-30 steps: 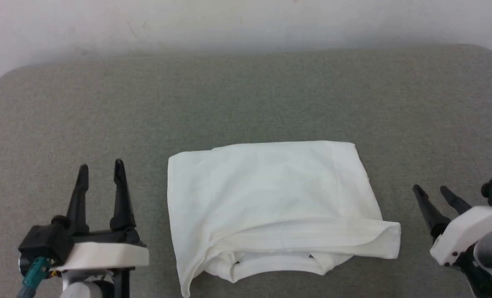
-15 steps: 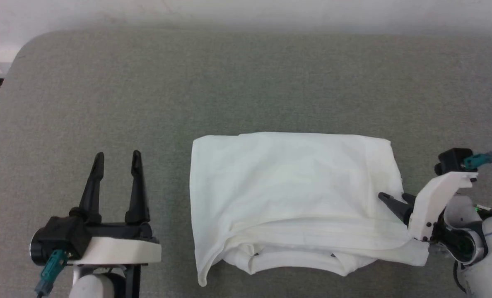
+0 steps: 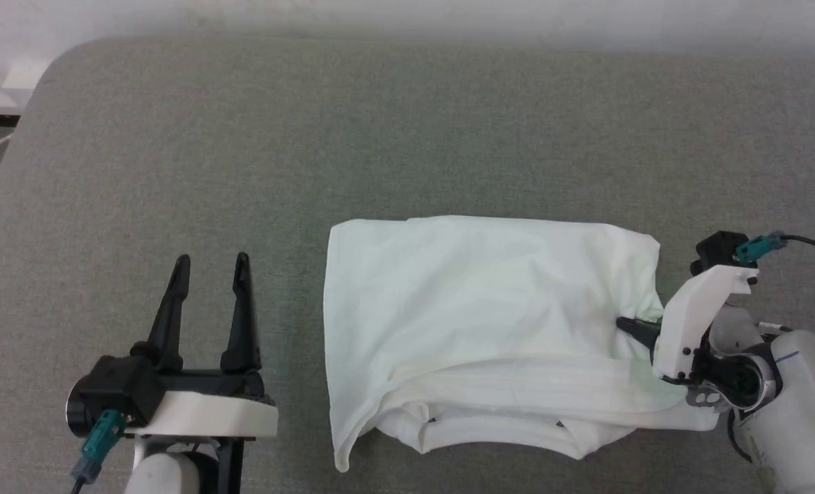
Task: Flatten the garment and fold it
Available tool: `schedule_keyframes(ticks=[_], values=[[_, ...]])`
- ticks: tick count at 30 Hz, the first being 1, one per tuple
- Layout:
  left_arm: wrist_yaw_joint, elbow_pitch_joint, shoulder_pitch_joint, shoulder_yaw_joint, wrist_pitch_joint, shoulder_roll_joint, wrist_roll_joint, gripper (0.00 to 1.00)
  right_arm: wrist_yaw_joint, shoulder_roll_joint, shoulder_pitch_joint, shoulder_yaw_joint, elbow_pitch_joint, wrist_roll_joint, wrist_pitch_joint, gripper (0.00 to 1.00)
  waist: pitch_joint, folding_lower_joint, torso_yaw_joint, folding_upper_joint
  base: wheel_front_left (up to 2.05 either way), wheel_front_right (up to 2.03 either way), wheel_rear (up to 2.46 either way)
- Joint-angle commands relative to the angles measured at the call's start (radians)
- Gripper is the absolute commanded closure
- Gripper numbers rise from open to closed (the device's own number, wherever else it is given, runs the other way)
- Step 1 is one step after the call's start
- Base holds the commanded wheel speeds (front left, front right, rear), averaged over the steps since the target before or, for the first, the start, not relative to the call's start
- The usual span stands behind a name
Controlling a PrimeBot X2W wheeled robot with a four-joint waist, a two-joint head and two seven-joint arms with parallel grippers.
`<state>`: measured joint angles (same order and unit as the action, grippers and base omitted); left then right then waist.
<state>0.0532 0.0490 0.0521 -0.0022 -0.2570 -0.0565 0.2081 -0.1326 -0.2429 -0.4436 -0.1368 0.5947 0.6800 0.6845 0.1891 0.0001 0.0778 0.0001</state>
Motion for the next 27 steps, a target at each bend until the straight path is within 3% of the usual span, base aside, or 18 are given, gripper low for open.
schedule_keyframes(ticks=[1, 14, 21, 27], values=[[0.008, -0.005, 0.002, 0.003, -0.005, 0.004, -0.015, 0.00, 0.002, 0.032, 0.041, -0.037, 0.030, 0.006, -0.002, 1.00, -0.013, -0.0001, -0.007, -0.0001, 0.00, 0.00, 0.00], [0.014, -0.050, -0.073, 0.007, -0.005, 0.005, -0.034, 0.00, 0.002, -0.090, 0.069, -0.080, -0.106, -0.008, -0.173, 1.00, -0.148, -0.0001, -0.067, -0.0001, 0.00, 0.00, 0.00], [0.014, -0.055, -0.091, 0.013, -0.005, 0.005, -0.042, 0.00, 0.002, -0.177, 0.120, 0.056, -0.150, -0.061, -0.129, 1.00, -0.169, -0.0001, -0.103, -0.0001, 0.00, 0.00, 0.00], [0.016, -0.061, -0.096, 0.009, -0.005, 0.006, -0.042, 0.00, 0.002, -0.192, 0.187, 0.221, -0.174, -0.134, -0.072, 1.00, -0.169, -0.0001, -0.122, -0.0001, 0.00, 0.00, 0.00]])
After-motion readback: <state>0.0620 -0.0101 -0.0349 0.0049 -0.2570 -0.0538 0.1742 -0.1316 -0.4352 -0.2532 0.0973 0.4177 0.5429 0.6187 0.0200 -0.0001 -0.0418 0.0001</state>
